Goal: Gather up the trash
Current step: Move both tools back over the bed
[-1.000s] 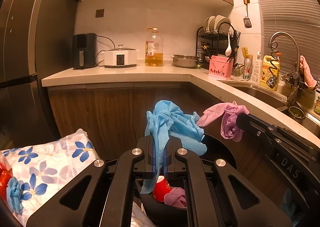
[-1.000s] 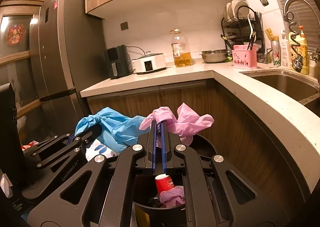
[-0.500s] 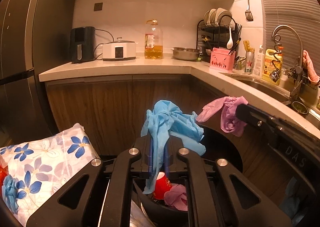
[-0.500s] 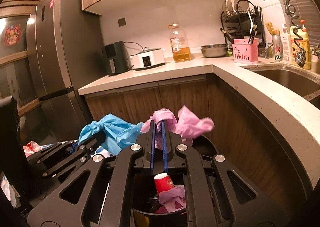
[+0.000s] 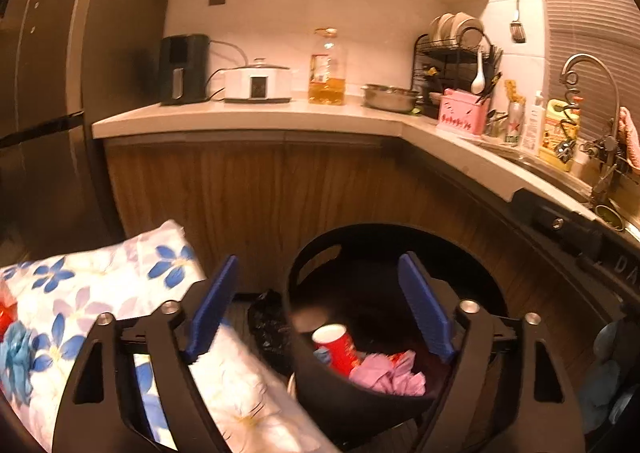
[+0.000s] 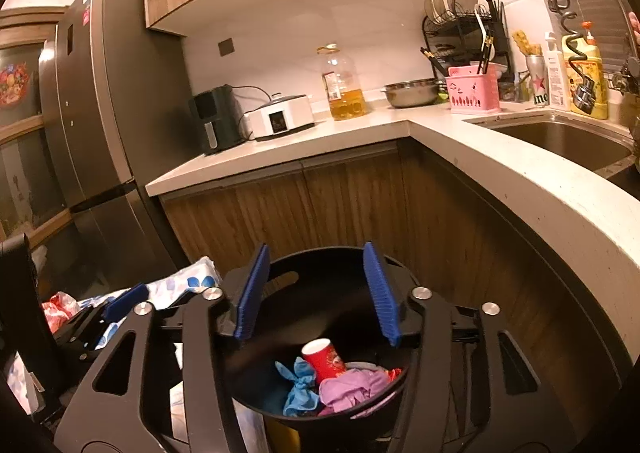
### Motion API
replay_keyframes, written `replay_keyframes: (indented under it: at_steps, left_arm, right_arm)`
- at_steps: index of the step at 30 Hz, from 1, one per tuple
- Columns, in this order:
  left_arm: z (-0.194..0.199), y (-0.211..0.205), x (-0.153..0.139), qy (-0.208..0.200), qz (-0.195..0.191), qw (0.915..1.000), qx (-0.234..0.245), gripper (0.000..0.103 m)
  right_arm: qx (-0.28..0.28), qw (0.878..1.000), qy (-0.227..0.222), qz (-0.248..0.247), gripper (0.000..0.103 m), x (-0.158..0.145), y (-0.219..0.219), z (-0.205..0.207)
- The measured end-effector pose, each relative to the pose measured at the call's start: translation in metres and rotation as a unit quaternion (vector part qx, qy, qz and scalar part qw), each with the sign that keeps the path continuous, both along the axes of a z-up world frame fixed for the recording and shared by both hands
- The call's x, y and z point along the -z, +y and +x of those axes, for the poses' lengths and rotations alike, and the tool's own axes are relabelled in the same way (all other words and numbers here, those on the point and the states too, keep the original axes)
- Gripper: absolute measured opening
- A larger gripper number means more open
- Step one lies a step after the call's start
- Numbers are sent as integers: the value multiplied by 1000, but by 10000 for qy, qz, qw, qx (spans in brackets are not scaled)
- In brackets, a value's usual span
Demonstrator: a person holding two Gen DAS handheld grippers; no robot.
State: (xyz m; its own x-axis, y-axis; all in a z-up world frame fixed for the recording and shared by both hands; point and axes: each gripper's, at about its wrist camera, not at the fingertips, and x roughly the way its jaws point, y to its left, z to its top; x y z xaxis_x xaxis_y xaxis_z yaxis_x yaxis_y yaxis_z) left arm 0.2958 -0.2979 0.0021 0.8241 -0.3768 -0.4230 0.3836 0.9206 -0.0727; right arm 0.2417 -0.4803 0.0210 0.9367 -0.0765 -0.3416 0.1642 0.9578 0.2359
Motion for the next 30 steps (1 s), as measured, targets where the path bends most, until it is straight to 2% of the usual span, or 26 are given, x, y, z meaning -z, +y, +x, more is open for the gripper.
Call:
replay_keyframes:
  at_steps: [8,10,12,20,30]
  left_arm:
    - [-28,27,5,-78,115,9992,-384,90]
    - [-35,38,4,-146,64,9984,-535,96]
    - [-42,49,4,-211,24,9975,-679,96]
    - [-63,108,17,-238,144,9880,-1517,96]
    - [-71,184,36,-76,326,9696,-2426,96]
  right_arm:
    - [112,9998,22,-186,73,9,18,-18]
    - [119,9997,13,-229,74,11,24,-23]
    - [118,9994,-3,-311,77,13,33,-29]
    - [229,9988,-84,-414,79,24,63,-49]
    - [151,9994,33,-311,79,41,104,-53]
